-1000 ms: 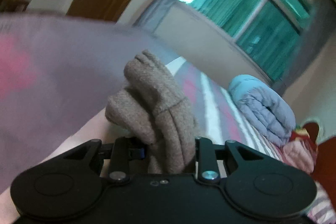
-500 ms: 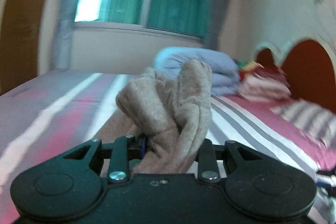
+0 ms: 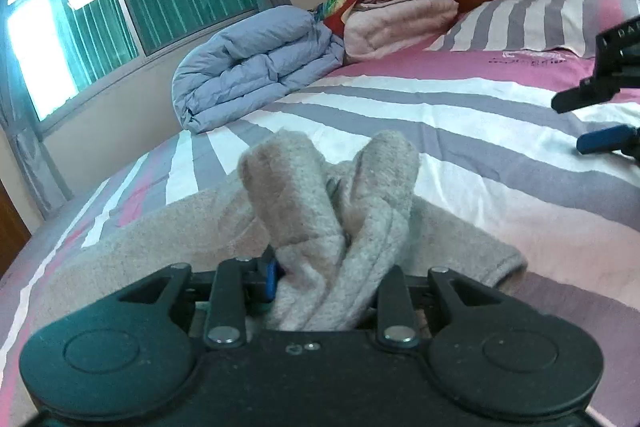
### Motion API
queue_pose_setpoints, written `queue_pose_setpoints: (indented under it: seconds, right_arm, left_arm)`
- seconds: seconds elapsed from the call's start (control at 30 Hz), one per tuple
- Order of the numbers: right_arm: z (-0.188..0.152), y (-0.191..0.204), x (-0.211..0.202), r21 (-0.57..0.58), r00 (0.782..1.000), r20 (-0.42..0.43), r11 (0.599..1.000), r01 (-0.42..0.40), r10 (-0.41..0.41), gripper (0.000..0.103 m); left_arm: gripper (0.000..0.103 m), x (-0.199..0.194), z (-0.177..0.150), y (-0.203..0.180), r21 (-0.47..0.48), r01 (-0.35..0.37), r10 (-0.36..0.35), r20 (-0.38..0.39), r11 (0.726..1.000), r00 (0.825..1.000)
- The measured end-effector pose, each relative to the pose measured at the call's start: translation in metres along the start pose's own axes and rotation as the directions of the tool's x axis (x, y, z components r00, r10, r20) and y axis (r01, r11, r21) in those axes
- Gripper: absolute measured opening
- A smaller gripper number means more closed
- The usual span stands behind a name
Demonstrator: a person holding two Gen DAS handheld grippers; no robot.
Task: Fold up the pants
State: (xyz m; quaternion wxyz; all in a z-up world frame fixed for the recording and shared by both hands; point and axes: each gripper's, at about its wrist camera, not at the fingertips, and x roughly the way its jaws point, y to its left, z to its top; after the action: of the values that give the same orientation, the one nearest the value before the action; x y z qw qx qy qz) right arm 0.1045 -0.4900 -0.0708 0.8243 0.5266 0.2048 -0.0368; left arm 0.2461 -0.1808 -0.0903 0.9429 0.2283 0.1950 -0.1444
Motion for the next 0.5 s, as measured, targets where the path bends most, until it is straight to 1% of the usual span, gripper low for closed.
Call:
queue_pose_setpoints:
  seconds: [0.13,0.2,0.23,0.27,0.3,0.33,0.37,0.4,0.5]
  right_arm:
    - [0.000,-0.002,0.002,0.016,1.000,-0.003,1.000,-0.003,0.003,0.043]
    - [0.000,-0.002,0.003,0.016,1.000,-0.002,1.000,0.001,-0.001,0.043]
    - [-0.001,-0.002,0.003,0.014,1.000,-0.003,1.000,0.002,-0.002,0.043]
    - [-0.001,-0.001,0.003,0.011,1.000,-0.004,1.000,0.003,-0.003,0.043]
    - [-0.001,0.000,0.002,0.009,1.000,-0.004,1.000,0.004,-0.004,0.043]
    - [-0.001,0.001,0.002,0.008,1.000,-0.005,1.000,0.005,-0.005,0.043]
    - [-0.001,0.001,0.002,0.006,1.000,-0.005,1.000,0.007,-0.007,0.043]
    - [-0.001,0.002,0.002,0.004,1.000,-0.006,1.000,0.009,-0.009,0.043]
    - [-0.003,0.005,0.002,-0.017,1.000,-0.009,1.000,0.012,-0.013,0.043]
  left_arm:
    - [0.020,0.000,0.007,-0.005,-0.001,-0.033,0.033,-0.015,0.999,0.999]
    - [0.023,-0.001,0.010,-0.005,-0.018,-0.042,0.041,-0.022,0.999,0.999]
    - [0.034,-0.003,0.011,-0.006,-0.022,-0.041,0.040,-0.023,0.999,0.999]
    - [0.060,-0.006,0.012,-0.007,-0.022,-0.022,0.022,-0.013,1.000,1.000]
    - [0.073,-0.010,0.012,-0.010,-0.020,0.004,-0.004,0.005,1.000,1.000]
    - [0.084,-0.018,0.012,-0.012,-0.018,0.027,-0.026,0.040,0.999,0.999]
    - [0.082,-0.022,0.013,-0.013,-0.019,0.046,-0.045,0.058,0.999,0.997]
    - [0.082,-0.025,0.014,-0.014,-0.020,0.062,-0.061,0.055,0.998,0.997]
    - [0.082,-0.035,0.018,-0.012,-0.011,0.066,-0.065,0.063,0.998,0.996]
